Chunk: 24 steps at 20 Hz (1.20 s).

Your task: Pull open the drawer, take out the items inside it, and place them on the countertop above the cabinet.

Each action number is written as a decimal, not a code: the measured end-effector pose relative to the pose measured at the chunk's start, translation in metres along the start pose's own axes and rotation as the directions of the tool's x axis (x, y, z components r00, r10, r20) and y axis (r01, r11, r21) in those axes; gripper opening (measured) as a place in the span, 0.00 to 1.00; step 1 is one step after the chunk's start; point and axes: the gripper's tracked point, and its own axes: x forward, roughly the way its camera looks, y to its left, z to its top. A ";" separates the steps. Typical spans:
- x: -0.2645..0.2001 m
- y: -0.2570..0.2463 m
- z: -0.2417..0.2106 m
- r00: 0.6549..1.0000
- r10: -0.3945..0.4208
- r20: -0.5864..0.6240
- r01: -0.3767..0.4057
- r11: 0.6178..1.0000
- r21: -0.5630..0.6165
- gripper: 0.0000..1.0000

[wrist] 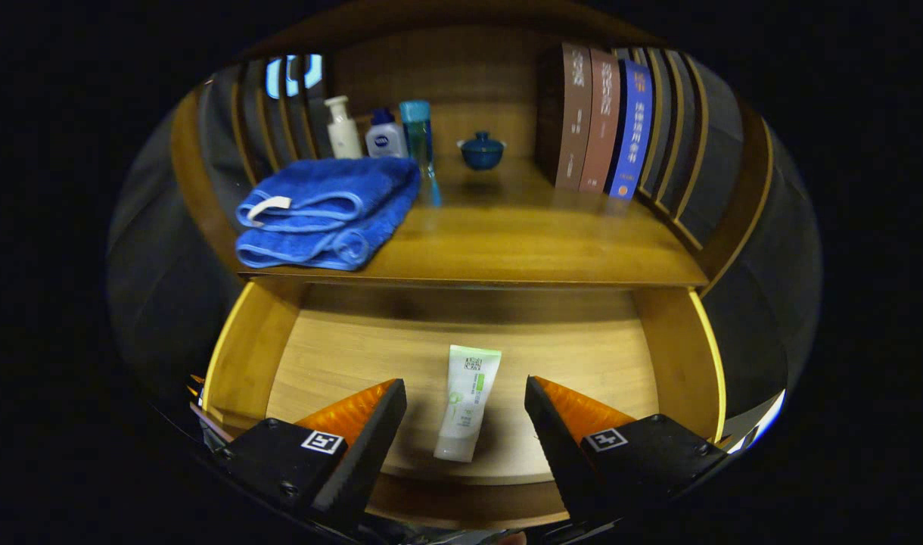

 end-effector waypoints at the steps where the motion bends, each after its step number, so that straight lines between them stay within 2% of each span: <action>1: 0.011 -0.002 -0.005 0.999 -0.009 -0.047 0.009 1.000 0.005 0.99; 4: 0.034 -0.002 -0.024 0.986 -0.017 -0.167 0.022 1.000 0.023 0.99; 9: 0.056 -0.002 -0.040 0.964 -0.041 -0.262 0.052 0.998 0.034 0.90; 13: 0.071 -0.003 -0.050 0.949 -0.048 -0.312 0.079 0.993 0.086 0.72; 15: 0.075 -0.001 -0.059 0.940 -0.056 -0.336 0.078 0.996 0.052 0.63; 16: 0.073 -0.001 -0.056 0.942 -0.057 -0.331 0.068 0.997 0.021 0.58; 17: 0.076 -0.003 -0.051 0.950 -0.066 -0.305 0.072 0.997 0.009 0.50; 18: 0.074 -0.002 -0.048 0.958 -0.071 -0.278 0.078 0.997 0.012 0.41; 20: 0.075 0.000 -0.055 0.961 -0.041 -0.274 0.053 0.998 0.039 0.30; 24: 0.050 0.010 -0.048 0.975 0.035 -0.217 -0.018 0.996 0.082 0.31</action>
